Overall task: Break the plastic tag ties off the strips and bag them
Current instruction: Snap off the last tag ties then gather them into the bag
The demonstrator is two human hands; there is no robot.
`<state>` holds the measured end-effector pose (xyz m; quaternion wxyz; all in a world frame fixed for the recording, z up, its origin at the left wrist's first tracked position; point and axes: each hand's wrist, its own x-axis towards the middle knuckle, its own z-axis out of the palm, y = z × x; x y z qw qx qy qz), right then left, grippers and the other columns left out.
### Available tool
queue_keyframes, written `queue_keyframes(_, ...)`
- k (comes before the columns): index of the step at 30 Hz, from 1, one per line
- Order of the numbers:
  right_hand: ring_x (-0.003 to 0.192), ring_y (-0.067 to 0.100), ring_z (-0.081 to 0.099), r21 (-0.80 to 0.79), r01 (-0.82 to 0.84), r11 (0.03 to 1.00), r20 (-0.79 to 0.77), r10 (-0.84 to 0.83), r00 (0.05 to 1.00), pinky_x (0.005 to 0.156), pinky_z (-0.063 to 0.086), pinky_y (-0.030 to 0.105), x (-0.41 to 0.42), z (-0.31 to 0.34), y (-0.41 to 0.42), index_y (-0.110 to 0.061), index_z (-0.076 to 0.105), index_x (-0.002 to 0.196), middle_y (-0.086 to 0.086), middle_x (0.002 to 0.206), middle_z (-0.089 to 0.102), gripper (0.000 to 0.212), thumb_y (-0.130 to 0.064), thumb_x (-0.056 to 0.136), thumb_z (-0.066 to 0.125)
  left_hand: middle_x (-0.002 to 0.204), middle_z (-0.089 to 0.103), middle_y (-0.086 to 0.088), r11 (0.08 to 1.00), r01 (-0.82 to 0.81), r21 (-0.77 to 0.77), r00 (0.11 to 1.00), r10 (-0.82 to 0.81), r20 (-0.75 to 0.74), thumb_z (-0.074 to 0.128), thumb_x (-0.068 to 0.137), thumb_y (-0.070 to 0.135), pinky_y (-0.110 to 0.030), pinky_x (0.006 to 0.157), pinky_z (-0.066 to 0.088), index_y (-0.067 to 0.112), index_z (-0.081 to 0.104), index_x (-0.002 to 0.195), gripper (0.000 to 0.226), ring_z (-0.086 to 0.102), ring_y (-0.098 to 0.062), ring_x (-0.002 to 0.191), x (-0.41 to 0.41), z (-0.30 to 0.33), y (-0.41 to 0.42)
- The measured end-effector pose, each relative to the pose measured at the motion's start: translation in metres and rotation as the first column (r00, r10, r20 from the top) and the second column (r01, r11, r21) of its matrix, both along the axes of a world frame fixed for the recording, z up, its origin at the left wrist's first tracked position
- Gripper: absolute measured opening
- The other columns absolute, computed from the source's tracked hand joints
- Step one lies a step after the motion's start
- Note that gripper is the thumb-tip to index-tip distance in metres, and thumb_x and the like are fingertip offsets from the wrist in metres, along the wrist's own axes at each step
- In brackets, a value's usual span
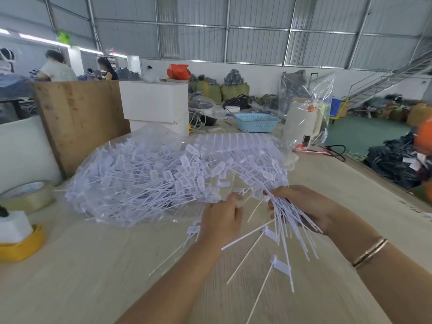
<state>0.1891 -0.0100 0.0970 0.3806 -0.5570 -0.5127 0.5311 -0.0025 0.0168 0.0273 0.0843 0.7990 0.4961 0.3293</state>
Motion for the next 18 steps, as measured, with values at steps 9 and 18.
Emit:
queue_keyframes(9,0.047,0.011,0.063,0.104,0.186,0.977,-0.050,-0.182,0.982,0.041,0.049,0.019,0.037,0.028,-0.008,-0.005,0.061,0.081,0.001,0.055,0.067,0.019,-0.023,0.087,0.058,0.103,0.067,0.002,0.987,-0.145,0.074,0.977,0.155,-0.144,0.035,0.099,0.020,-0.031,0.076,0.040,0.023,0.060,0.114,0.030,0.061,-0.021,0.094,-0.011,-0.014,0.006)
queue_keyframes(18,0.048,0.011,0.063,0.088,0.106,0.990,0.003,-0.107,0.994,0.044,0.051,0.019,0.010,0.025,-0.008,-0.005,0.060,0.081,0.000,0.056,0.067,0.021,-0.017,0.093,0.050,0.100,0.061,0.002,0.953,-0.106,0.285,0.988,0.134,-0.080,0.064,0.073,0.011,-0.036,0.081,0.040,0.023,0.071,0.099,0.029,0.056,-0.021,0.092,-0.032,0.030,-0.018)
